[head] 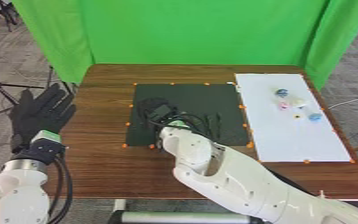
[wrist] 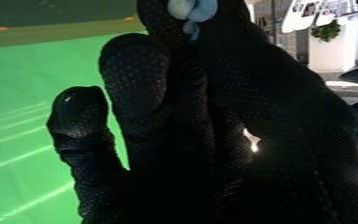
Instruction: Arrange flowers
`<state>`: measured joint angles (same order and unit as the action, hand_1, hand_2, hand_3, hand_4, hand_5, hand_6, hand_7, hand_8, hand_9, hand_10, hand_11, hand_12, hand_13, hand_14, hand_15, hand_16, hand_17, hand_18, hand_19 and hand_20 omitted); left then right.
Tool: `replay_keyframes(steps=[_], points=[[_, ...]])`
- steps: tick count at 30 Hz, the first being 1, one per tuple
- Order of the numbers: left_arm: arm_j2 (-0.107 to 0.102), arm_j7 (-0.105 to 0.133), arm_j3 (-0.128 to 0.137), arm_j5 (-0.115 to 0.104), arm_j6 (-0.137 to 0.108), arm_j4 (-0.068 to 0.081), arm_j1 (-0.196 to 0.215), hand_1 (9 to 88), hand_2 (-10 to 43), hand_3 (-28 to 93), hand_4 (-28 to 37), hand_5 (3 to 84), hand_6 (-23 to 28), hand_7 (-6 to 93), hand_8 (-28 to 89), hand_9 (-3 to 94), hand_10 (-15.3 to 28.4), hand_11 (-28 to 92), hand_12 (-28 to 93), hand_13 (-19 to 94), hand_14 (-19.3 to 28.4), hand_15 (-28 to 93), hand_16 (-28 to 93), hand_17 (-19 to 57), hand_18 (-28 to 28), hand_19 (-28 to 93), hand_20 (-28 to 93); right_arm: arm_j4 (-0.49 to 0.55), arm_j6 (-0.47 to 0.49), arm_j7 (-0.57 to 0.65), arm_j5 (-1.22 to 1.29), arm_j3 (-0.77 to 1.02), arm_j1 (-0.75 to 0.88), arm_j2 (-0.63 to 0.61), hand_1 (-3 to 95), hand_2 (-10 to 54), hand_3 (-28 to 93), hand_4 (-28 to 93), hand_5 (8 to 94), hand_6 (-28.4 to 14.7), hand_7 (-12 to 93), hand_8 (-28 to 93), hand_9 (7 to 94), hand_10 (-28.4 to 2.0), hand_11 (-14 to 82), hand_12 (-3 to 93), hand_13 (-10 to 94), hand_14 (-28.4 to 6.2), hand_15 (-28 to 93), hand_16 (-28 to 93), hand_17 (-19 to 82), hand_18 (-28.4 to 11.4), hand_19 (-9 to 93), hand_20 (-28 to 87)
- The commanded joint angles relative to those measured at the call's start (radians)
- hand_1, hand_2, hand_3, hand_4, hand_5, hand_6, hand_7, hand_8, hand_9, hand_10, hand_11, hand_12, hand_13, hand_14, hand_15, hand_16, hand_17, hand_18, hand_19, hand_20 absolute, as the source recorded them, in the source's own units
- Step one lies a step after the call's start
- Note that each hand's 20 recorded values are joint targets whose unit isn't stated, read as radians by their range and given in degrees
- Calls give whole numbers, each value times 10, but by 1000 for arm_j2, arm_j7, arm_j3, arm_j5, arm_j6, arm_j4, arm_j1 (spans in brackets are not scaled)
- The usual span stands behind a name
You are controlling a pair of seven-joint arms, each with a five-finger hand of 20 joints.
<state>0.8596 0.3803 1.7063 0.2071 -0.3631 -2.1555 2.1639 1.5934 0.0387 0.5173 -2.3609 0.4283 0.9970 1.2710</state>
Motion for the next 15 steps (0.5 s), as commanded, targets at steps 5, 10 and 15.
replay_keyframes(steps=[5,10,15], points=[[-4,14,2,-15,-13,-7,10,300,115,713,-269,408,78,208,-105,331,141,272,112,217,133,444,-80,-58,132,361,141,14,31,24,-24,14,19,8,561,-95,648,-283,692,-10,286,-30,824,-94,151,444,725,-82,591,388,373,-254,883,444],[-1,15,5,-18,-14,-9,16,301,113,713,-269,407,77,209,-106,328,140,272,112,213,134,442,-80,-58,132,361,141,23,35,30,-31,17,24,4,500,-95,719,-283,670,-12,273,-140,786,-107,211,386,720,-92,608,348,373,-255,885,439],[-2,24,1,-23,-19,-8,17,300,110,713,-270,399,78,209,-106,325,141,273,112,210,133,443,-80,-58,131,361,142,26,36,39,-24,26,30,4,481,-95,726,-283,647,-23,243,-140,774,-115,239,359,717,-97,622,320,371,-259,887,437]])
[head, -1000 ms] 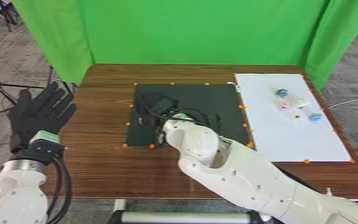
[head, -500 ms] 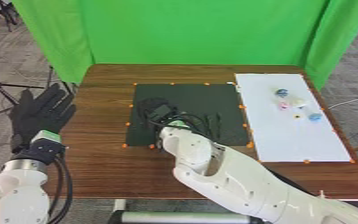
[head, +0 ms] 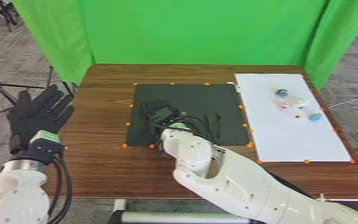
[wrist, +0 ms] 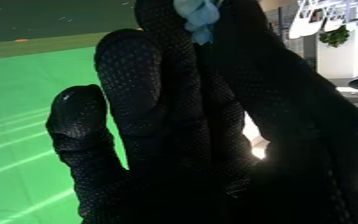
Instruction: Arrange flowers
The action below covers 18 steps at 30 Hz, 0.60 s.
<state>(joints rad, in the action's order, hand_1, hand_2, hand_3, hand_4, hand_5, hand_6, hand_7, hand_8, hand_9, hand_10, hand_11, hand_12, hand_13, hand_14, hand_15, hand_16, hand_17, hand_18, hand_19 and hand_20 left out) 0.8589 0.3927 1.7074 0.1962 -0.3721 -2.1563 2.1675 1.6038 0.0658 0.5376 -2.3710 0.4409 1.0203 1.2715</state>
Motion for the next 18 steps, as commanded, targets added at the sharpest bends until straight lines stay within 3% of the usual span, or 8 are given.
replay_keyframes(steps=[1,8,11,15,18], points=[[0,10,3,-11,-8,-9,16,301,109,713,-270,398,78,209,-106,322,140,273,112,208,133,443,-80,-59,132,361,142,17,7,21,-10,12,4,3,476,-95,730,-283,643,-25,236,-138,771,-117,247,352,716,-97,624,319,371,-259,888,437],[4,9,7,-12,-13,-15,29,301,103,715,-272,394,78,213,-106,317,138,274,113,205,131,444,-79,-59,132,363,143,31,10,5,-23,16,11,-4,436,-95,766,-283,612,-39,190,-128,756,-133,313,271,716,-100,631,311,372,-262,890,434],[6,0,7,-7,-10,-14,24,302,103,714,-273,393,78,216,-107,316,137,275,113,205,131,445,-79,-59,132,363,143,25,-48,19,-17,3,5,-4,435,-95,757,-283,606,-41,184,-126,748,-136,317,255,715,-101,632,311,372,-263,889,433],[7,-9,6,-5,-7,-13,22,305,100,715,-271,394,79,217,-107,315,137,277,114,205,131,446,-79,-59,132,363,142,37,-47,17,-11,13,13,-7,518,-95,648,-283,618,-33,204,-130,774,-112,272,362,727,-96,641,318,379,-260,893,423],[8,-15,6,-1,-9,-12,20,306,101,714,-271,396,79,219,-108,315,138,278,114,205,131,447,-79,-59,132,363,143,47,-53,21,-4,35,23,-9,512,-95,653,-283,622,-32,205,-131,778,-114,271,373,725,-98,643,324,380,-260,892,422]])
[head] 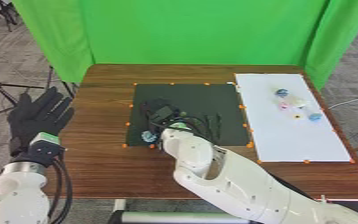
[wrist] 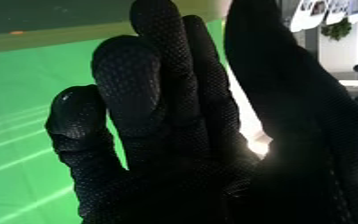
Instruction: Arrange flowers
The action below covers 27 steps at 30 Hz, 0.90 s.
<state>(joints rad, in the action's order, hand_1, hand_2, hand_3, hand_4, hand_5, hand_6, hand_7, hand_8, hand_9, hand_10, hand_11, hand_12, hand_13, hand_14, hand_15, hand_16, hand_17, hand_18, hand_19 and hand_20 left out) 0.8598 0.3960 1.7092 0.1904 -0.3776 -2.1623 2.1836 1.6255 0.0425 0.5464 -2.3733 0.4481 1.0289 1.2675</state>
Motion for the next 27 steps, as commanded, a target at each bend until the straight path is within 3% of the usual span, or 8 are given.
replay_keyframes(steps=[1,4,13,17,19,21,24,27], points=[[9,-19,6,5,-2,-7,6,306,101,714,-270,396,79,219,-108,315,138,279,114,205,131,447,-79,-59,133,363,143,31,-30,15,1,42,20,-7,505,-95,661,-283,622,-32,206,-131,776,-115,272,368,725,-98,641,324,379,-261,891,421],[19,-24,5,6,7,-6,5,307,102,713,-270,396,79,221,-109,316,139,280,114,205,131,448,-79,-59,133,363,143,68,-31,32,18,114,51,-39,460,-95,718,-283,621,-32,206,-131,767,-124,294,324,723,-100,635,317,378,-261,891,417],[-2,-1,9,12,51,-15,3,288,126,709,-280,400,79,206,-109,321,138,264,104,213,129,426,-86,-58,134,359,140,269,85,107,68,577,281,-292,438,-95,745,-283,596,-49,181,-124,654,-164,192,186,669,-114,588,273,352,-257,883,411],[-4,14,21,9,54,-21,19,285,127,711,-282,400,77,202,-107,322,138,262,104,215,129,424,-84,-58,134,358,139,280,96,150,52,697,358,-377,439,-95,755,-283,579,-57,169,-120,585,-166,146,160,654,-118,583,251,348,-253,883,411],[-8,42,23,-9,62,-20,31,283,127,714,-282,400,77,199,-106,322,138,261,105,215,129,424,-82,-58,134,357,139,266,172,147,59,760,381,-391,449,-95,759,-283,568,-59,165,-119,556,-162,132,151,654,-118,590,246,343,-251,880,411],[-9,54,26,-16,48,-24,38,281,126,715,-282,398,77,198,-105,320,138,259,106,213,129,424,-80,-58,134,357,140,239,210,155,33,803,398,-395,468,-95,769,-282,529,-61,164,-118,510,-162,124,144,613,-129,614,242,325,-251,869,412],[-8,51,25,-14,54,-23,36,276,123,716,-282,394,77,196,-104,317,138,257,108,212,129,420,-78,-58,135,356,140,215,209,176,55,842,413,-403,515,-95,763,-282,474,-64,166,-125,442,-152,123,129,554,-133,627,265,314,-251,860,422],[-27,46,20,-14,57,-9,16,274,122,717,-282,393,76,196,-102,316,138,255,111,212,129,417,-76,-58,135,354,140,201,198,194,72,859,422,-422,543,-95,744,-283,467,-64,165,-127,429,-149,120,118,548,-127,621,290,312,-251,857,426]])
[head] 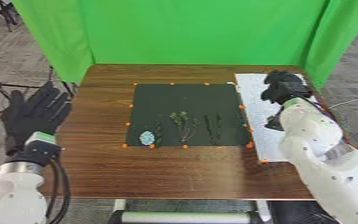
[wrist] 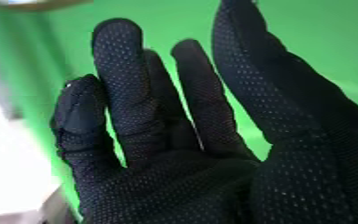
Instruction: Arrange flowers
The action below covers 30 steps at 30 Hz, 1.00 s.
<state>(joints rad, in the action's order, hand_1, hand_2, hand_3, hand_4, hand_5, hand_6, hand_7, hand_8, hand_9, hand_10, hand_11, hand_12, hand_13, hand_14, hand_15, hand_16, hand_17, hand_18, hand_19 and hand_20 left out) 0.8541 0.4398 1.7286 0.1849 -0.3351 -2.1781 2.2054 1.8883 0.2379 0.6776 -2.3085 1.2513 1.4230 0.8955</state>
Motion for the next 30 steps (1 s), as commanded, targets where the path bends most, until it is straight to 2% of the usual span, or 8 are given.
replay_keyframes(steps=[1,4,11,16,23,25,27,30], points=[[-27,0,-3,-13,9,11,-18,273,124,715,-283,393,76,196,-102,316,138,254,112,212,129,416,-74,-57,135,354,140,-66,14,55,6,70,38,-56,534,-95,750,-283,467,-64,165,-127,429,-148,122,118,549,-128,622,290,312,-251,857,426],[-40,3,-8,-5,11,12,-33,263,136,711,-283,393,76,198,-101,316,138,254,113,211,132,416,-72,-57,135,352,140,-65,29,52,25,94,60,-79,512,-95,767,-283,467,-64,164,-128,429,-147,124,116,551,-134,630,282,311,-252,856,428],[-37,-8,-32,-5,13,15,-57,269,136,718,-283,396,76,203,-102,317,138,258,117,212,133,420,-70,-56,135,352,142,-82,107,93,80,127,60,-81,503,-95,773,-282,466,-67,154,-127,432,-145,121,110,557,-134,641,267,308,-252,852,430],[-36,-8,-38,-1,15,13,-61,272,135,717,-283,396,76,204,-104,318,139,260,117,212,132,420,-71,-56,135,352,142,-87,164,66,110,149,73,-81,531,-95,754,-282,473,-70,151,-126,437,-140,117,106,571,-118,620,289,302,-255,845,431],[-29,-10,-38,3,25,13,-69,273,135,717,-283,397,77,204,-104,318,139,262,116,213,131,421,-72,-56,135,352,143,-106,172,59,108,130,78,-72,559,-95,737,-283,475,-65,155,-127,441,-130,115,104,582,-104,610,320,291,-254,832,434],[-30,4,-39,-15,28,13,-63,265,140,713,-283,397,77,203,-104,318,139,261,115,214,131,420,-73,-56,135,352,143,-136,161,52,114,107,65,-72,562,-95,734,-283,475,-64,155,-128,439,-127,114,103,585,-103,613,324,290,-253,830,434],[-30,2,-35,-17,20,14,-57,217,177,688,-283,398,78,200,-104,319,139,259,113,218,130,411,-77,-56,136,350,141,-180,146,35,111,73,37,-70,563,-95,733,-283,470,-64,154,-129,429,-127,111,102,585,-104,617,327,291,-253,829,434],[-29,5,-31,-18,26,15,-51,217,187,651,-283,399,78,194,-102,320,140,255,111,218,130,403,-79,-56,137,348,140,-215,149,24,123,37,8,-71,563,-95,732,-283,446,-63,156,-129,404,-127,126,98,586,-104,623,323,293,-251,829,434]])
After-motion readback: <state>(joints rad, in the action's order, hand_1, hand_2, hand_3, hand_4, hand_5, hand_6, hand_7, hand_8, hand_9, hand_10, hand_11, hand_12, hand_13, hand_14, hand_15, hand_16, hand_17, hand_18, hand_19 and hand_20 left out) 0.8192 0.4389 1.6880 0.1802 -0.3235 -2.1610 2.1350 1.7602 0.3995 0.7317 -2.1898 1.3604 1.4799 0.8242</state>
